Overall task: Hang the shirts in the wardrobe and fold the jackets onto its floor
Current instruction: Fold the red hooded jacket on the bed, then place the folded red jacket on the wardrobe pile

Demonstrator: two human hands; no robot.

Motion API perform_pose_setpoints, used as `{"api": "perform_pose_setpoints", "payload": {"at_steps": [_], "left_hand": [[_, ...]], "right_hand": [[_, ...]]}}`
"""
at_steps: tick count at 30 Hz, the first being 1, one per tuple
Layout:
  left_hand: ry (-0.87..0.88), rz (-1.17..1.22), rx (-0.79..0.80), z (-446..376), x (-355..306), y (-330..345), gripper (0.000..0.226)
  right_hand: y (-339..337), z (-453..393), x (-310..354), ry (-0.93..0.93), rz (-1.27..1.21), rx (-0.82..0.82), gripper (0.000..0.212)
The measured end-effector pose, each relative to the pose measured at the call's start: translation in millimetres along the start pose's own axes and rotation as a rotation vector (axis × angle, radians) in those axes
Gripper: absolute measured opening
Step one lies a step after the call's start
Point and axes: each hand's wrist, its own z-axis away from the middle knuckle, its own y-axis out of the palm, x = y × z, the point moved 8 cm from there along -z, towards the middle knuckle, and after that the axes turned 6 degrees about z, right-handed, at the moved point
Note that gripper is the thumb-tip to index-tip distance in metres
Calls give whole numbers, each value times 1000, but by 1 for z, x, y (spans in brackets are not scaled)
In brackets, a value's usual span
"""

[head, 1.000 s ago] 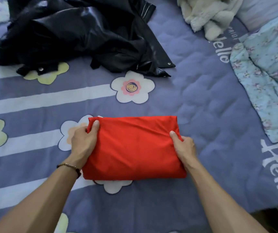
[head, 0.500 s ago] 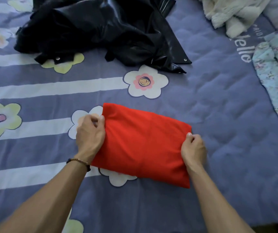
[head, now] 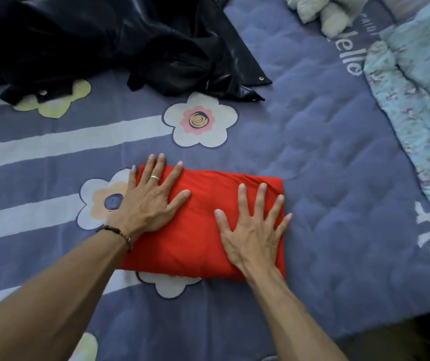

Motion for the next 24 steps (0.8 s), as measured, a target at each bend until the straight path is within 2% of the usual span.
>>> {"api": "perform_pose_setpoints", "payload": {"at_steps": [2,4,6,9,12,15,19,24], "left_hand": [[-29,70,9,-6,1,-5,85],[-33,143,-101,3,-1,-19,83],[-104,306,-248,29,4,-30,77],[-252,604,-285,70,18,-25,84],[-235,872,-222,79,29,-21,82],[-241,1085,-88,68,41,-26,65],[-191,1160,89,68,36,-43,67],[-108,1169,250,90,-18,-77,70]], "right_hand": [[-1,2,-22,89,-98,55,81],[-8,4,-40,125,-251,89,82],[-19,7,-51,117,-376,76,82],[-19,12,-59,108,-672,169,86],[-14,12,-57,54,-940,242,88],[-12,17,-57,74,-1143,251,77],[-20,40,-60,145,-1254,220,55],[-63,100,-95,270,-1247,161,49]]}}
